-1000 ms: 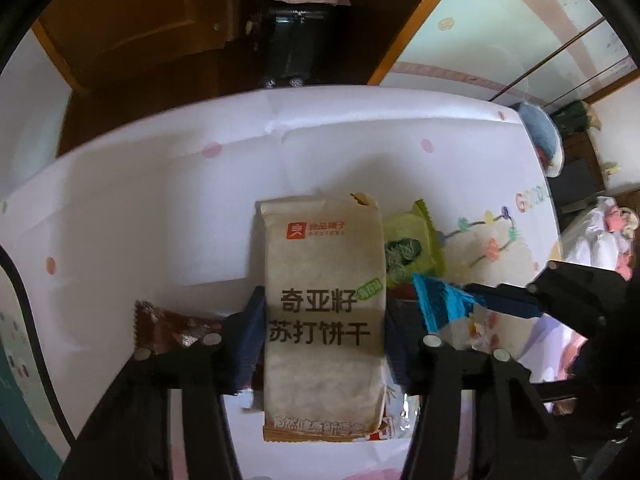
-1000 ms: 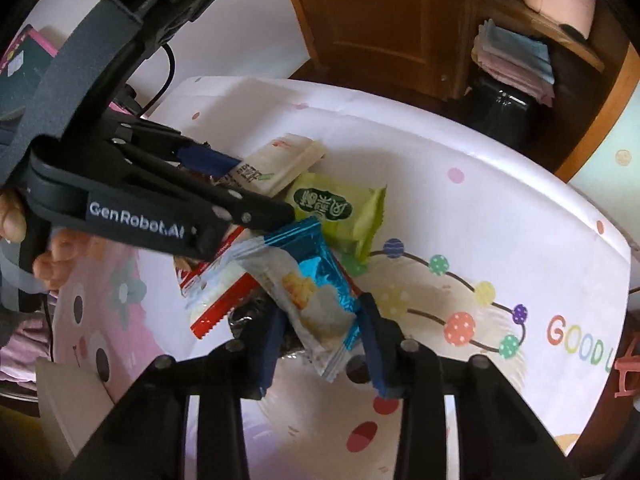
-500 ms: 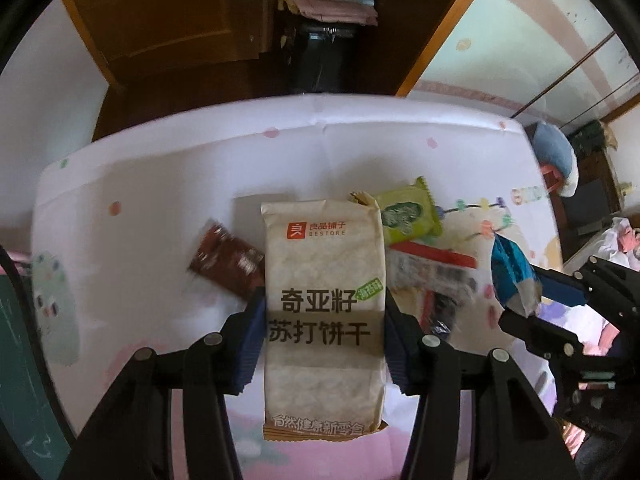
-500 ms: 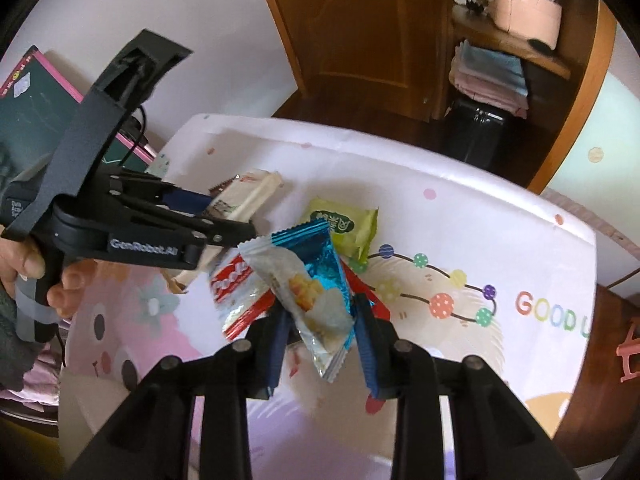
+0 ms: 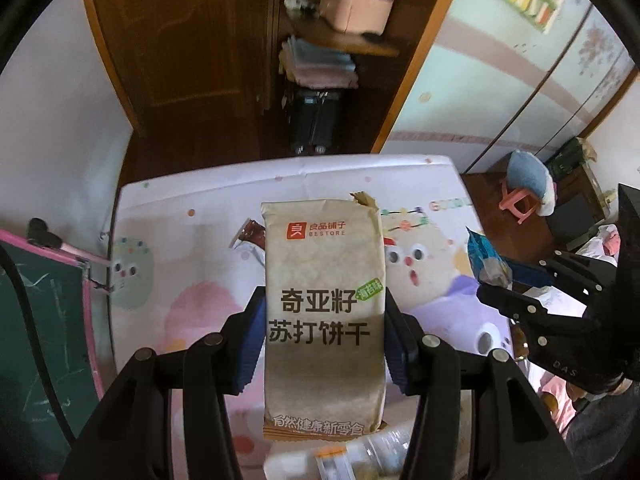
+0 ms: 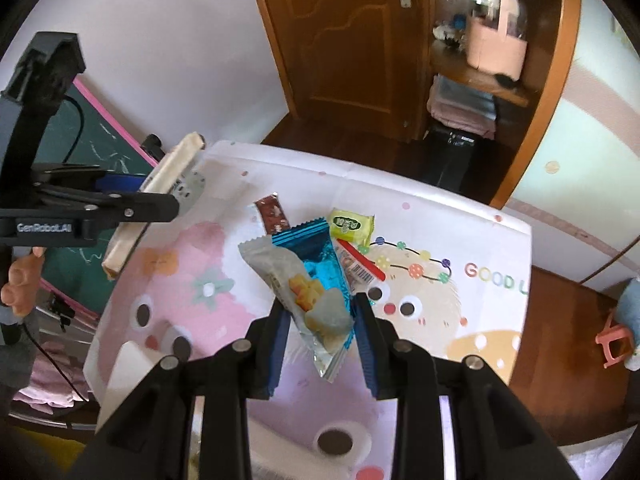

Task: Organize snacks
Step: 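Carry both packets into the white tray and open both tools, then move both tools from the tray to the remaining snacks on the table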

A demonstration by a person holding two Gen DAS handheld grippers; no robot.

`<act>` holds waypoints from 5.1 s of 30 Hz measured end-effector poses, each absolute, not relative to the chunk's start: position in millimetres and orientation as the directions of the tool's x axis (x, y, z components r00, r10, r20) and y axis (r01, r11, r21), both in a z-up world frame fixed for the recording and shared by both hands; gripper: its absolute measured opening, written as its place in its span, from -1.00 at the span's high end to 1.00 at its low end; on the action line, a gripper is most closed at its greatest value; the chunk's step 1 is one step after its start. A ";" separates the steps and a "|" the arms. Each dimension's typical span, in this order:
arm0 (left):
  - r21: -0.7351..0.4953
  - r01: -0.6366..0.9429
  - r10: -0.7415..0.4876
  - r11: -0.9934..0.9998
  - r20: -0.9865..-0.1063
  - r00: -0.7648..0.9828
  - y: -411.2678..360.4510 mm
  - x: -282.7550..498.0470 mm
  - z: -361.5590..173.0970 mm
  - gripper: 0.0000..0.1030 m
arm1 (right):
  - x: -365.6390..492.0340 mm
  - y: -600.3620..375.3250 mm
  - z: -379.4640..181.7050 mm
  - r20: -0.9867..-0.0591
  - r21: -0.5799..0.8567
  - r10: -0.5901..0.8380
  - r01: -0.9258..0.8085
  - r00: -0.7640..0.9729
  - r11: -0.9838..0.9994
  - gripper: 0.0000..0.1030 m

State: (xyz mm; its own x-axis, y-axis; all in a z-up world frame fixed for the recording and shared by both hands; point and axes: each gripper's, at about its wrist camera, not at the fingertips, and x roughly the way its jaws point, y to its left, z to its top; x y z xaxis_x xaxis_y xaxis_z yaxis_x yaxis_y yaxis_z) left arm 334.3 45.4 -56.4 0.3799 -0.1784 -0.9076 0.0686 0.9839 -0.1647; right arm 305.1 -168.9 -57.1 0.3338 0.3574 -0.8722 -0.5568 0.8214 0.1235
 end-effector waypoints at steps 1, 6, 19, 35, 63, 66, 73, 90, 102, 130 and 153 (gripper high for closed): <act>-0.164 0.071 -0.179 0.984 -0.902 0.393 42.3 324.5 -46.0 0.01 | 296.4 -170.4 -49.1 -0.871 0.120 0.356 -0.556 0.338 0.823 0.39; -0.165 0.080 -0.183 0.983 -0.872 0.454 36.1 263.9 -2.8 0.01 | 246.1 -181.4 -10.2 -0.851 0.133 0.382 -0.554 0.362 0.822 0.39; -0.109 0.062 -0.125 0.992 -0.844 0.522 23.4 122.5 35.0 0.01 | 127.7 -193.3 54.1 -0.789 0.132 0.393 -0.495 0.472 0.859 0.38; -0.116 0.018 -0.110 0.993 -0.859 0.500 1.3 39.6 -16.4 0.01 | 60.0 -193.1 32.5 -0.781 0.207 0.393 -0.393 0.485 0.896 0.37; -0.041 0.024 -0.048 0.999 -0.886 0.462 -19.8 44.6 -46.9 -0.76 | 71.1 -185.7 -11.6 -0.866 0.184 0.315 -0.338 0.388 0.923 -0.19; -0.049 0.015 -0.051 0.999 -0.886 0.462 -19.2 45.8 -46.1 -0.76 | 69.3 -187.7 -9.8 -0.863 0.184 0.315 -0.335 0.395 0.924 -0.19; -0.055 0.007 -0.052 0.998 -0.879 0.473 -19.2 45.6 -43.1 -0.76 | 65.8 -192.7 -6.6 -0.857 0.185 0.317 -0.331 0.406 0.925 -0.19; -0.051 -0.005 -0.042 0.999 -0.883 0.467 -19.5 47.4 -41.1 -0.76 | 64.5 -197.3 -4.0 -0.856 0.180 0.310 -0.324 0.414 0.929 -0.19; -0.045 0.020 -0.049 0.999 -0.889 0.455 -16.8 63.0 -44.1 -0.76 | 79.4 -190.4 -8.3 -0.858 0.184 0.317 -0.334 0.404 0.924 -0.19; -0.059 -0.034 -0.028 0.998 -0.812 0.583 80.5 264.9 11.5 -0.76 | 278.7 -140.9 10.1 -0.851 0.122 0.276 -0.342 0.447 0.932 -0.18; -0.221 -0.290 -0.147 0.931 -0.955 0.257 101.8 462.7 -235.4 -0.76 | 410.8 -79.3 -205.4 -0.946 0.173 0.279 -0.464 0.169 0.869 -0.18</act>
